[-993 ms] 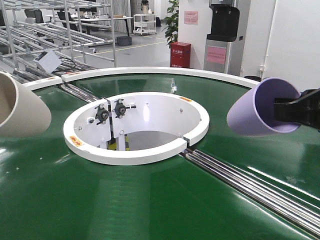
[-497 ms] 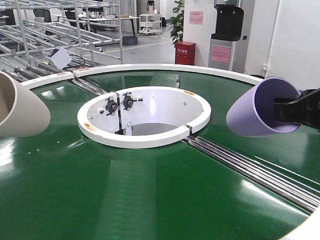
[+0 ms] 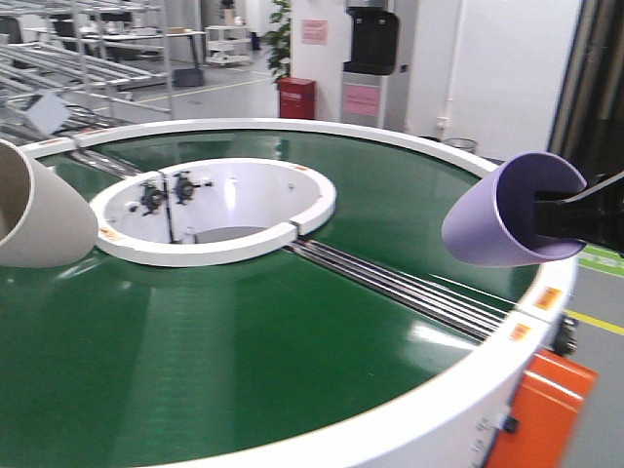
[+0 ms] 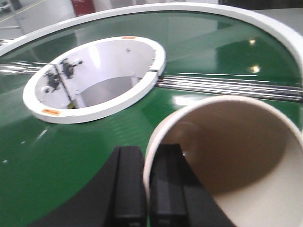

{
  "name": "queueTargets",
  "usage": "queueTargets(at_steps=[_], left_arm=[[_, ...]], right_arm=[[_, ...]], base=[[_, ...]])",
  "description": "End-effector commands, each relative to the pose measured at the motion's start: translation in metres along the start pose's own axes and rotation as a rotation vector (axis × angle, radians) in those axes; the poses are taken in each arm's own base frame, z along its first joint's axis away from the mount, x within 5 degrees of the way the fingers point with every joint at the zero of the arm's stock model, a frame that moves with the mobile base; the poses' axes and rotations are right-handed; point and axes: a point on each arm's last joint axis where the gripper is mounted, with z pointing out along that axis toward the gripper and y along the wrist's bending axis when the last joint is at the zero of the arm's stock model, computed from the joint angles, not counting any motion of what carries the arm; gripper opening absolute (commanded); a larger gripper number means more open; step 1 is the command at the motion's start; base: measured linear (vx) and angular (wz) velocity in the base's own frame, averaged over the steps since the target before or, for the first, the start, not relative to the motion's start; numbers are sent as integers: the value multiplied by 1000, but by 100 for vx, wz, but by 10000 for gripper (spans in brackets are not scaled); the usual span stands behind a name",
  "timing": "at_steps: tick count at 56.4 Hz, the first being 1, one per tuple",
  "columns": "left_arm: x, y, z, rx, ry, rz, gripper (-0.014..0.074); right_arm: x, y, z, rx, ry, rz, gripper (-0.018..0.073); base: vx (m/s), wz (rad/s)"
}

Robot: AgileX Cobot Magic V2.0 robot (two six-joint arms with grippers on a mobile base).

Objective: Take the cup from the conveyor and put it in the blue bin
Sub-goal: 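Hold both cups raised while the base drives to the blue bins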

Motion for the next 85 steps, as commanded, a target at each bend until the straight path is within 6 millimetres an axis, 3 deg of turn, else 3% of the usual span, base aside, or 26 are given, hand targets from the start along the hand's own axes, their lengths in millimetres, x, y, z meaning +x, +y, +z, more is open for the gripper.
queueTargets(at_steps=[1, 48, 85], left_arm=[[-18, -1, -12, -12, -128, -11, 3], [-18, -1, -12, -12, -128, -11, 3], [-18, -1, -12, -12, -128, -11, 3]], right_arm=[[-20, 1, -15, 5, -144, -4, -10], [-20, 1, -15, 5, -144, -4, -10], [-20, 1, -15, 5, -144, -4, -10]], base=[[-19, -42], [-12, -63], [8, -49]])
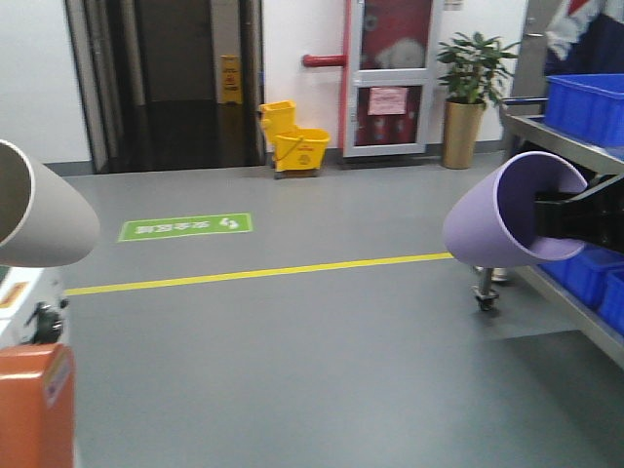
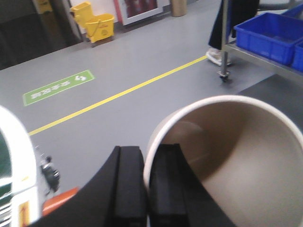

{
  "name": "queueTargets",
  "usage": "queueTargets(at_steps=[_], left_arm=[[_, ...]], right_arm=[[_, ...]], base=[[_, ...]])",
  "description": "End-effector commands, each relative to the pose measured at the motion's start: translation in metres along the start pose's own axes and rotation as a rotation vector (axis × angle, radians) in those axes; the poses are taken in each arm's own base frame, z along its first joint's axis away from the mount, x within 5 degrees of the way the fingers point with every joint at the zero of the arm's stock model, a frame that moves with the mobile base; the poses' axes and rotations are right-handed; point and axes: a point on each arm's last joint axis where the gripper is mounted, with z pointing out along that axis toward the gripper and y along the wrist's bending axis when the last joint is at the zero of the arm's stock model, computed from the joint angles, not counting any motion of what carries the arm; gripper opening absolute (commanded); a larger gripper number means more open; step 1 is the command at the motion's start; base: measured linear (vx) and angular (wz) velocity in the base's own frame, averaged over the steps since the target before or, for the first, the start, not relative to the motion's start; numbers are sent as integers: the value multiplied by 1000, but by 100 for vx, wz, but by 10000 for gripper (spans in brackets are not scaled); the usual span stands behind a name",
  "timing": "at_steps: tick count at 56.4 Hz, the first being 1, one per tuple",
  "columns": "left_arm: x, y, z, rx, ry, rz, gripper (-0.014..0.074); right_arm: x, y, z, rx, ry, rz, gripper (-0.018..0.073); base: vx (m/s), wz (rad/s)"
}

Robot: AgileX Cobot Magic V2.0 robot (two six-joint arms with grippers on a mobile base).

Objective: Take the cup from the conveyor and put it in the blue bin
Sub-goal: 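Hold both cups raised while the base drives to the blue bins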

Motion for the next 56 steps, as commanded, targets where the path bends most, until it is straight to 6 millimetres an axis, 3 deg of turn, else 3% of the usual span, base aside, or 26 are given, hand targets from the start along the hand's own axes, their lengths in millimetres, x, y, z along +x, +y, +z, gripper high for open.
queueTargets(at_steps=[1, 56], left_arm=[[-18, -1, -12, -12, -128, -11, 3], [-18, -1, -12, -12, -128, -11, 3]], right_arm=[[-20, 1, -15, 5, -146, -5, -10], [-20, 2, -15, 5, -146, -4, -10]], base=[[16, -38], [22, -26]])
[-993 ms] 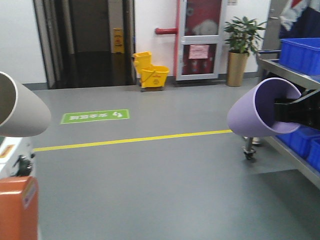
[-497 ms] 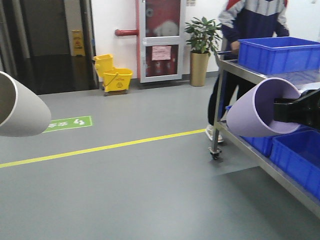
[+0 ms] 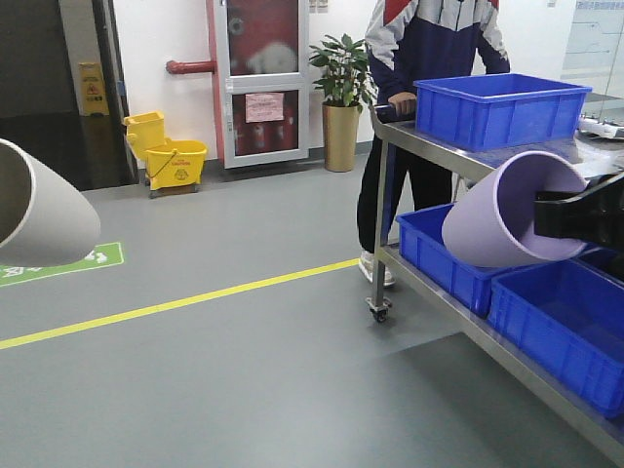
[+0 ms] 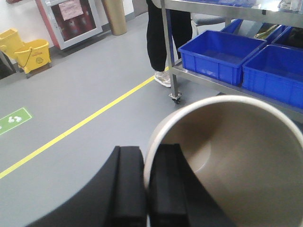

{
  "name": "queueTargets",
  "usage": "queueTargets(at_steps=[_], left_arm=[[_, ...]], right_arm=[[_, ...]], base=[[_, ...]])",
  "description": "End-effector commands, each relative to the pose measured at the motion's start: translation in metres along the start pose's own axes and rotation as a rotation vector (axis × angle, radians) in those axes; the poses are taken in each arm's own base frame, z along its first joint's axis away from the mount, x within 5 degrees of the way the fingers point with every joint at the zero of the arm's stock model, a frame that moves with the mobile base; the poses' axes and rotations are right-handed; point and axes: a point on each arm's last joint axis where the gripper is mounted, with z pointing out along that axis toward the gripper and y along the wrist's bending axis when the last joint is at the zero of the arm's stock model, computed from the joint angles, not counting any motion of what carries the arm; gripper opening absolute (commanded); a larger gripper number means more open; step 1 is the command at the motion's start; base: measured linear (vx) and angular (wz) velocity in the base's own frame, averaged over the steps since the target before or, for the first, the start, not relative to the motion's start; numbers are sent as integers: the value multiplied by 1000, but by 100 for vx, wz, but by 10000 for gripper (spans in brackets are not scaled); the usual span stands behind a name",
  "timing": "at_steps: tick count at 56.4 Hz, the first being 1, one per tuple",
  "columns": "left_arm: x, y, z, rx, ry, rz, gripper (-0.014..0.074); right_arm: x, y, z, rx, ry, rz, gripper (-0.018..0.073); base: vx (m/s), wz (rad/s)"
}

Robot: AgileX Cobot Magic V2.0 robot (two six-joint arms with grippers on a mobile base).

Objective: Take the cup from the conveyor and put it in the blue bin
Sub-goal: 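Hold both cups raised while the base drives to the blue bins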

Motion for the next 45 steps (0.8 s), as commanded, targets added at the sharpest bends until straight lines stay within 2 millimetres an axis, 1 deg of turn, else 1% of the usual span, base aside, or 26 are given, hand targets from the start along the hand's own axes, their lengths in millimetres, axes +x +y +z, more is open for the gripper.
queueTargets(at_steps=[1, 33, 45], left_arm=[[-18, -1, -12, -12, -128, -11, 3], [-18, -1, -12, -12, -128, -11, 3], [-18, -1, -12, -12, -128, -11, 3]], right_arm=[[-20, 2, -15, 5, -146, -5, -10], [-20, 2, -15, 5, -146, -5, -10], [-20, 2, -15, 5, -146, -5, -10]], base=[[28, -10], [33, -6], [37, -15]])
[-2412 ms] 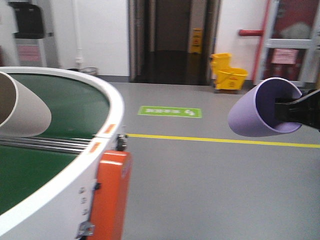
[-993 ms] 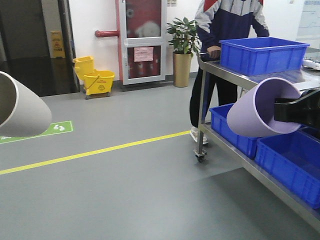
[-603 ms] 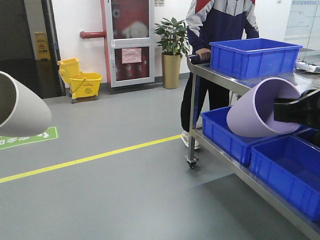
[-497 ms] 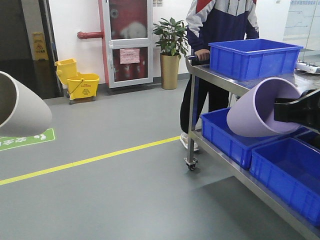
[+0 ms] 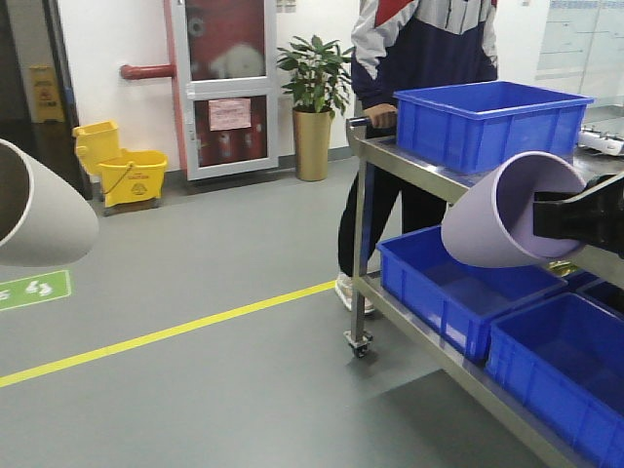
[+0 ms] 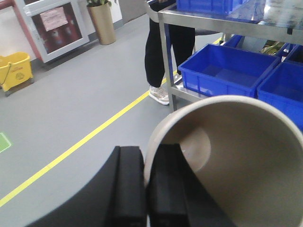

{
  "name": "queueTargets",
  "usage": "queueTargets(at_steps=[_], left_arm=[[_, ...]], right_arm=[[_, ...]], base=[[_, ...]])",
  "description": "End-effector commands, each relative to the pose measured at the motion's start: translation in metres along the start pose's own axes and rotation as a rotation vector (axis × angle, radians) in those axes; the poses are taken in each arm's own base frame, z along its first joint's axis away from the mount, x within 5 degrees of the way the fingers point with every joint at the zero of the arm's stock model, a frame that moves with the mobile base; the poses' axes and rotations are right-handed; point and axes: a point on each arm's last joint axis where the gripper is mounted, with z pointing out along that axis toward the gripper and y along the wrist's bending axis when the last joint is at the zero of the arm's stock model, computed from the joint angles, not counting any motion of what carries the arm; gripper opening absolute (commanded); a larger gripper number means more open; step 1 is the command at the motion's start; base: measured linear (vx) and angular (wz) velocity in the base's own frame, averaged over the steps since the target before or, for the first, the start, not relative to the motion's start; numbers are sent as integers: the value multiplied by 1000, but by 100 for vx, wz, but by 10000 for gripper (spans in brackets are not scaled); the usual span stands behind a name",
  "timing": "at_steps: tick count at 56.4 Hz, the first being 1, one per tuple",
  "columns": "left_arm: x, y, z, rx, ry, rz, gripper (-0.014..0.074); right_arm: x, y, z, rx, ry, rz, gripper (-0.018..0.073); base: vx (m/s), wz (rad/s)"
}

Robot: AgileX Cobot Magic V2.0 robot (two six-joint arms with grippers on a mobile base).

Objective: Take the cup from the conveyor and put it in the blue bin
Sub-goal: 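Hold both cups raised while the base drives to the blue bins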

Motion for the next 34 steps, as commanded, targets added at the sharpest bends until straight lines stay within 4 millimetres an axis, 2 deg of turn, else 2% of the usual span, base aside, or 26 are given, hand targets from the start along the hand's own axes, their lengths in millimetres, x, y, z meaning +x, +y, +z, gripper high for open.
queueTargets(at_steps=[1, 18, 34], left_arm=[[-18, -1, -12, -12, -128, -11, 3], [-18, -1, -12, -12, -128, -11, 3], [-18, -1, -12, -12, -128, -11, 3]], right_arm=[[-20, 2, -15, 5, -146, -5, -10], [-20, 2, -15, 5, -146, -5, -10], [-20, 2, -15, 5, -146, -5, -10]], base=[[37, -23], [38, -36], [37, -65]])
